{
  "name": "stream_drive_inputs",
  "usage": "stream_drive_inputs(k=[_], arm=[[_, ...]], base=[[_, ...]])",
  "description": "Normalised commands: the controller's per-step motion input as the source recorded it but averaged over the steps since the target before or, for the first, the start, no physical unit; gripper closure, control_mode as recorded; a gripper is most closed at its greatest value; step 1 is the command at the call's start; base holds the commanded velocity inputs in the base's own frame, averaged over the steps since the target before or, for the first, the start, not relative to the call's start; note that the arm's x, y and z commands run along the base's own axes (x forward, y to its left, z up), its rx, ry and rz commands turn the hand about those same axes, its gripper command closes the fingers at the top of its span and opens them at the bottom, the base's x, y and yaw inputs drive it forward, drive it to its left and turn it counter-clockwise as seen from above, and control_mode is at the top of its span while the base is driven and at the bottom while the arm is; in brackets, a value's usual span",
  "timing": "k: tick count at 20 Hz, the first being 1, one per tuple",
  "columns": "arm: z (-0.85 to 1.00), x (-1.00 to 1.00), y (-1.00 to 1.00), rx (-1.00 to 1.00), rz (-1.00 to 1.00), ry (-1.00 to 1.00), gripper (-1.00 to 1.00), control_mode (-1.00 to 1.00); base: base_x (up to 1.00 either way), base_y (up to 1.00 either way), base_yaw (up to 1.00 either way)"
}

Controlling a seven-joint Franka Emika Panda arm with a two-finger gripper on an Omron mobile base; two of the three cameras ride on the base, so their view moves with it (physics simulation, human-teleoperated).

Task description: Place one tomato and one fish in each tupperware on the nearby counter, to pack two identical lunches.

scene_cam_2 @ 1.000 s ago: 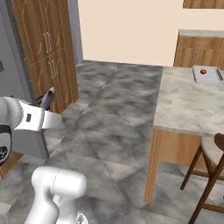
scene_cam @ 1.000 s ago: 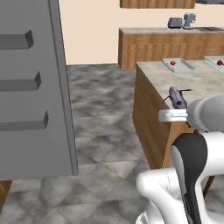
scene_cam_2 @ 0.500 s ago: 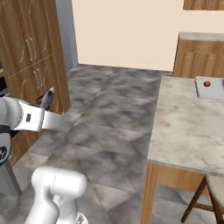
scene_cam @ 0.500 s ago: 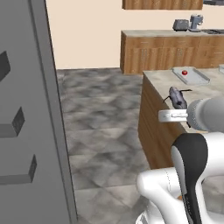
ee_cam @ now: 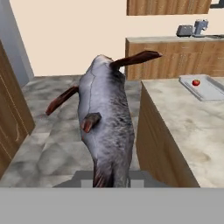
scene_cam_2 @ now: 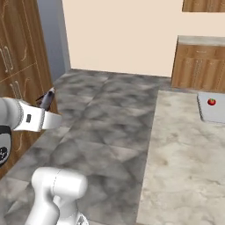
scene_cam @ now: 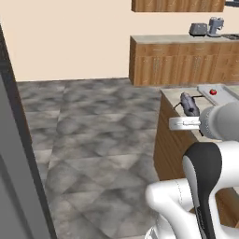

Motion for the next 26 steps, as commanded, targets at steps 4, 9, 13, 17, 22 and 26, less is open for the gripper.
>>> stream_drive_inputs(k=[4,9,13,17,22,26], arm=[[0.0,0.0,0.0,0.0,0.0,0.0,1.0,1.0],[0.0,0.0,0.0,0.0,0.0,0.0,1.0,1.0],[0.0,0.0,0.0,0.0,0.0,0.0,1.0,1.0],[0.0,0.0,0.0,0.0,0.0,0.0,1.0,1.0],[0.0,0.0,0.0,0.0,0.0,0.0,1.0,1.0],[0.0,0.0,0.0,0.0,0.0,0.0,1.0,1.0]], base=[[1.0,0.0,-0.1],[1.0,0.03,-0.1],[1.0,0.13,-0.14],[1.0,0.19,-0.26],[1.0,0.45,-0.37],[1.0,0.51,-0.43]])
